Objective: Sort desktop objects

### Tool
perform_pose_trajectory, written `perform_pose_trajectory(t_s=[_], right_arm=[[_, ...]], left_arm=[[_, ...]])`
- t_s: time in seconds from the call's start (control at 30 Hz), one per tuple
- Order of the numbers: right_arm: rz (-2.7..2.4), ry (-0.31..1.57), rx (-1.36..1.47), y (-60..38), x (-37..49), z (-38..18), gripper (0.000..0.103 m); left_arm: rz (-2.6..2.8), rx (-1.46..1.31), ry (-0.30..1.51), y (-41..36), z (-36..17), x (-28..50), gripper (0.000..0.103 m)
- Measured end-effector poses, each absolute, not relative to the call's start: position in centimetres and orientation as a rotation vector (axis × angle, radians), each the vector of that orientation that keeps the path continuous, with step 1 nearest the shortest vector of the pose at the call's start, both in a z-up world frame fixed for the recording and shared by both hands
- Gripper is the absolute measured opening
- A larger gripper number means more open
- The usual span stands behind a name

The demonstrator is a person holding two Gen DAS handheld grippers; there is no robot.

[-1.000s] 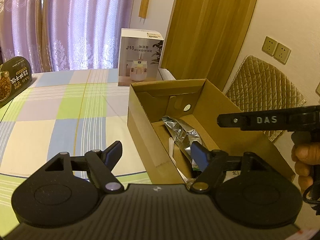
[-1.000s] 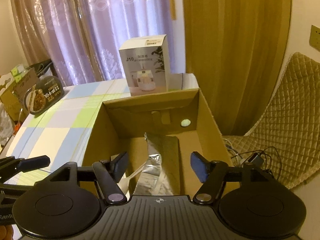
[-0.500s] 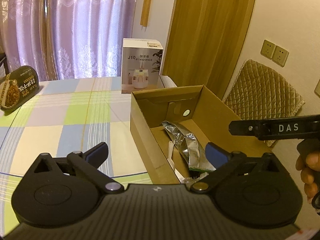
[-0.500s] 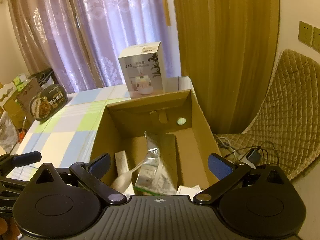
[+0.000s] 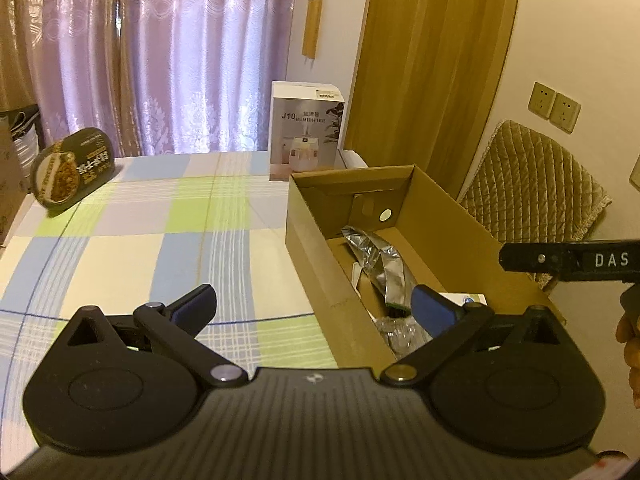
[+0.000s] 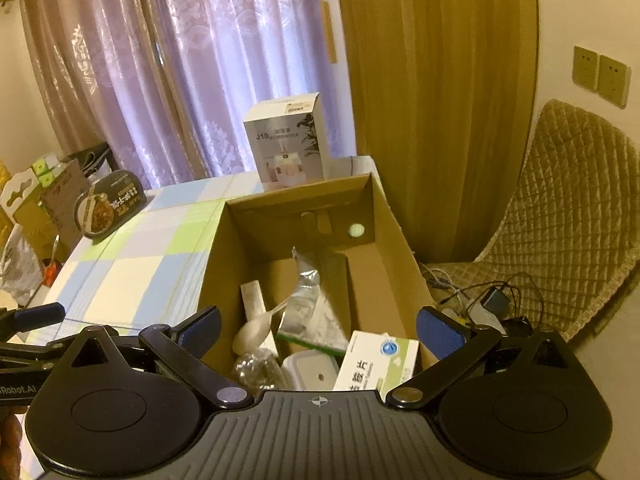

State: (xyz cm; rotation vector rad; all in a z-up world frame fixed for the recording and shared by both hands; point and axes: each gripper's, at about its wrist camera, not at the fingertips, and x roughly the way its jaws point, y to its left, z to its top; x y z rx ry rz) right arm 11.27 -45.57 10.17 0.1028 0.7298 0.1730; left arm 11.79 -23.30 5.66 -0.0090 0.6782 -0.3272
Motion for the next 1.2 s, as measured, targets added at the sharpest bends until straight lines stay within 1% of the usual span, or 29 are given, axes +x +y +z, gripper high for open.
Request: perform_pose_trajectory(t_s=[0.3, 0.57, 1.2], right_arm=[[0.182, 0.695, 0.088, -45.1, 7.1, 11.9, 0.101], [0.18, 0.658, 0.133, -45.4, 3.7, 13.0, 0.101], [0.131, 0.664, 0.083, -45.0, -2.3, 14.0, 0.101]], left_arm=[[-0.324, -0.015, 0.668, -23.4, 7.8, 8.2, 0.102], [-0.331, 0.001, 0.654, -23.7, 9.2, 5.2, 0.102], [-0.341, -0.001, 0.67, -22.9, 9.6, 0.8, 0.102]])
